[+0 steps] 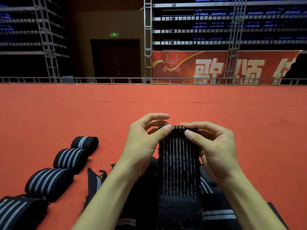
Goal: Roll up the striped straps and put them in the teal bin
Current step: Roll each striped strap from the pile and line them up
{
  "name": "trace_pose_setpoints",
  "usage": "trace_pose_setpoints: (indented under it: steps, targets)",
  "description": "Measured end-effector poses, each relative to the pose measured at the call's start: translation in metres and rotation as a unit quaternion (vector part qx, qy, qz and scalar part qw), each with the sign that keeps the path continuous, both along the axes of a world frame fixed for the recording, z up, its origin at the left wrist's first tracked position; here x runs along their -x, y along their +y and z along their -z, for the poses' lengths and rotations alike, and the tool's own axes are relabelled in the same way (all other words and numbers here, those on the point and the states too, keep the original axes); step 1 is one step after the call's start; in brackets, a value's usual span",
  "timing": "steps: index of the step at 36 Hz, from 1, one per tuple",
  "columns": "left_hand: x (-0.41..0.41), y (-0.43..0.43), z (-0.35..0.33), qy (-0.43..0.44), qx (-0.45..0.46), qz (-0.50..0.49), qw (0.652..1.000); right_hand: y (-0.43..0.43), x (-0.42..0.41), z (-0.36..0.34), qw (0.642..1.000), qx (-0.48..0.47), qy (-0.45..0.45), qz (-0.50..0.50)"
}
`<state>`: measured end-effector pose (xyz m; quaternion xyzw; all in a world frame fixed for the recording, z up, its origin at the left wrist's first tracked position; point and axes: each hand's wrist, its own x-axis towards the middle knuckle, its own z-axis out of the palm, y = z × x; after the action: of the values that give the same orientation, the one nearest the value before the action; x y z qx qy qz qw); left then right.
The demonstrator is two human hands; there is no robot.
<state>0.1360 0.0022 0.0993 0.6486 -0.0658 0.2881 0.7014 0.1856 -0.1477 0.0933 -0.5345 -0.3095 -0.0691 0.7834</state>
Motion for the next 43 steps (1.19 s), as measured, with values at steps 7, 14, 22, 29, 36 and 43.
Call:
trace_pose_setpoints:
  steps: [7,14,22,29,36,43]
  targets:
    - [0.006,0.001,-0.003,0.082,-0.021,0.066,0.994,-0.002,0.001,-0.002,0.999,-0.022,0.007,-0.029]
    - [0.005,0.003,-0.004,-0.007,-0.113,-0.027,0.993,-0.002,0.002,-0.006,0.99,-0.018,0.089,-0.104]
    - [0.009,-0.001,-0.006,-0.033,-0.092,-0.016,0.995,-0.001,0.004,-0.006,0.998,0.022,0.05,-0.025]
    - [0.009,0.0,-0.005,-0.015,-0.104,0.025,0.994,-0.004,0.005,-0.008,1.0,0.018,0.02,-0.007]
    - [0.01,-0.002,-0.006,-0.043,-0.074,0.034,0.996,-0.001,0.006,-0.008,0.996,-0.008,0.065,-0.052]
    - [0.011,-0.005,-0.01,-0.007,0.01,0.094,0.995,-0.001,0.008,-0.01,0.996,-0.027,0.053,-0.061]
